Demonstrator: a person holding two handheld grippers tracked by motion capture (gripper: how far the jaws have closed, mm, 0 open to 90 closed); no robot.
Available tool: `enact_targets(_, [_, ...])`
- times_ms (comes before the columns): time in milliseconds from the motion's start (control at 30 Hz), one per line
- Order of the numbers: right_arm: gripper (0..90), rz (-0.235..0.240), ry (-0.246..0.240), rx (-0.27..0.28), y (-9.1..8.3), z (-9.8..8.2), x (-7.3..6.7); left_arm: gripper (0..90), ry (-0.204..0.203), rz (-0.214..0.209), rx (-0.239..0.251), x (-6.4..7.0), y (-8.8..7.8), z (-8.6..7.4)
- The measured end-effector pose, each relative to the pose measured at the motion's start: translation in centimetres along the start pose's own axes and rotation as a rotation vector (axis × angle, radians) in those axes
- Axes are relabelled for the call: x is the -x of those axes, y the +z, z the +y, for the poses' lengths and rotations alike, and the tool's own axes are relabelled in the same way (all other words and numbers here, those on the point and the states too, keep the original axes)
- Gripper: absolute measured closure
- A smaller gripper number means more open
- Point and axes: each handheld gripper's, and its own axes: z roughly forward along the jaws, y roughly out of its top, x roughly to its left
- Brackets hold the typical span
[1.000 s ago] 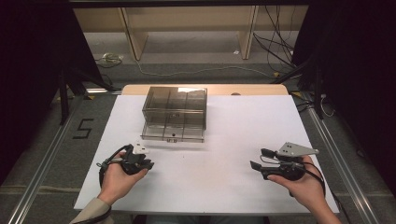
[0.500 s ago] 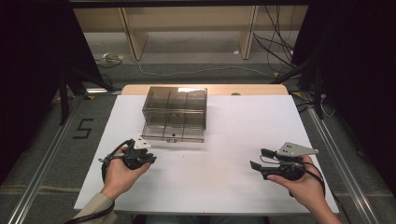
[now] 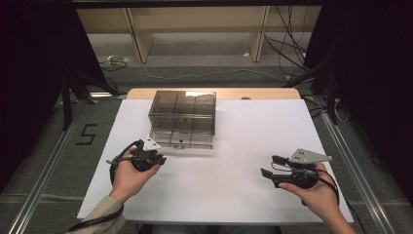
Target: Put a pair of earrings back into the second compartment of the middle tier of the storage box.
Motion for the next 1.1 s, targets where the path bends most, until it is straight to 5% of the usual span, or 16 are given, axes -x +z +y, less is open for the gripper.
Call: enact_targets(1100, [33.1, 0.000, -0.003, -0.003, 0.0, 0.0, 0.0, 79.3, 0.017, 0.006, 0.049, 0.2, 1.0, 3.2])
